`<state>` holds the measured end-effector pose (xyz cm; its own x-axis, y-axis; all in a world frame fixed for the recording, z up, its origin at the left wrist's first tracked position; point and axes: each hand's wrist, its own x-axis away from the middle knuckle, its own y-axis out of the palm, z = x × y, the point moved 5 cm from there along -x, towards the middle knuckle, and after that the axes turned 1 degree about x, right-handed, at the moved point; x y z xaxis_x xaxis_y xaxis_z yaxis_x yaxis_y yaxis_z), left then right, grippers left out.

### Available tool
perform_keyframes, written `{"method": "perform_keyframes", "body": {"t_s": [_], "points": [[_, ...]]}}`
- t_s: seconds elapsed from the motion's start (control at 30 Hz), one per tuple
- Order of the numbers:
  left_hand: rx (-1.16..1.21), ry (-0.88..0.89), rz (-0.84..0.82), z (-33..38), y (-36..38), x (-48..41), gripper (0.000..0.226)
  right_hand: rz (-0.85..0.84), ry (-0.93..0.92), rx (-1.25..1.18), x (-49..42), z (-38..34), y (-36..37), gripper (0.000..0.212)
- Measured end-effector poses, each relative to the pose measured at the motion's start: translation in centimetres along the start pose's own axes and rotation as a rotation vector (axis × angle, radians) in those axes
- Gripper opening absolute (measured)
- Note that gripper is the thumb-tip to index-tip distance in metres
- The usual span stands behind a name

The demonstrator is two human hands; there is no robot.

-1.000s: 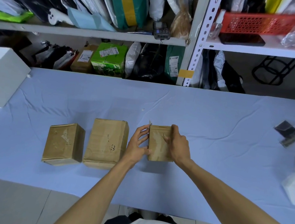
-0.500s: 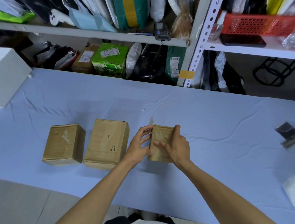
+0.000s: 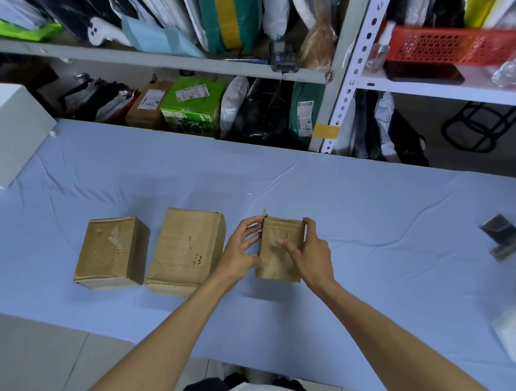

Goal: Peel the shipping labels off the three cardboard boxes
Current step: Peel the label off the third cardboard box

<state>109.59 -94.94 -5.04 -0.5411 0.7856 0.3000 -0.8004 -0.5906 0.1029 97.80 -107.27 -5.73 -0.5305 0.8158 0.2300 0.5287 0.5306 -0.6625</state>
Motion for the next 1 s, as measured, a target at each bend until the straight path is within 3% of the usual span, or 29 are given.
{"method": "perform_keyframes", "body": {"t_s": [0.1,0.23,0.37,0.53,0.63,0.73,0.83,1.0], "points": [[0.007,-0.002,0.003,0.0,0.0,-0.2,0.085,-0.029,0.007,0.017,0.0,0.1,-0.2,0.09],[-0.063,0.012,0.038,0.4,-0.2,-0.4,0.08,-0.038,-0.008,0.055,0.1,0.2,-0.5,0.093],[-0.274,0.041,0.177,1.1,-1.1,-0.9,0.065,-0.046,-0.076,0.095,0.3,-0.3,-0.9,0.098],[-0.161,0.151,0.341,2.8,-1.7,-1.3,0.032,-0.086,-0.062,0.098,0.1,-0.4,-1.2,0.101],[-0.115,0.172,0.345,3.4,-1.5,-1.8,0.025,-0.056,-0.05,0.199,0.2,-0.9,-1.6,0.102],[-0.108,0.14,0.316,3.4,-1.0,-2.2,0.024,0.031,-0.091,0.269,0.2,-1.9,-2.1,0.097],[-0.066,0.141,0.306,3.6,-0.2,-2.3,0.026,0.022,-0.148,0.177,0.0,-2.7,-2.2,0.089],[-0.013,0.095,0.274,3.8,0.6,-2.3,0.023,-0.115,-0.208,-0.148,0.5,-3.6,-1.9,0.042]]}}
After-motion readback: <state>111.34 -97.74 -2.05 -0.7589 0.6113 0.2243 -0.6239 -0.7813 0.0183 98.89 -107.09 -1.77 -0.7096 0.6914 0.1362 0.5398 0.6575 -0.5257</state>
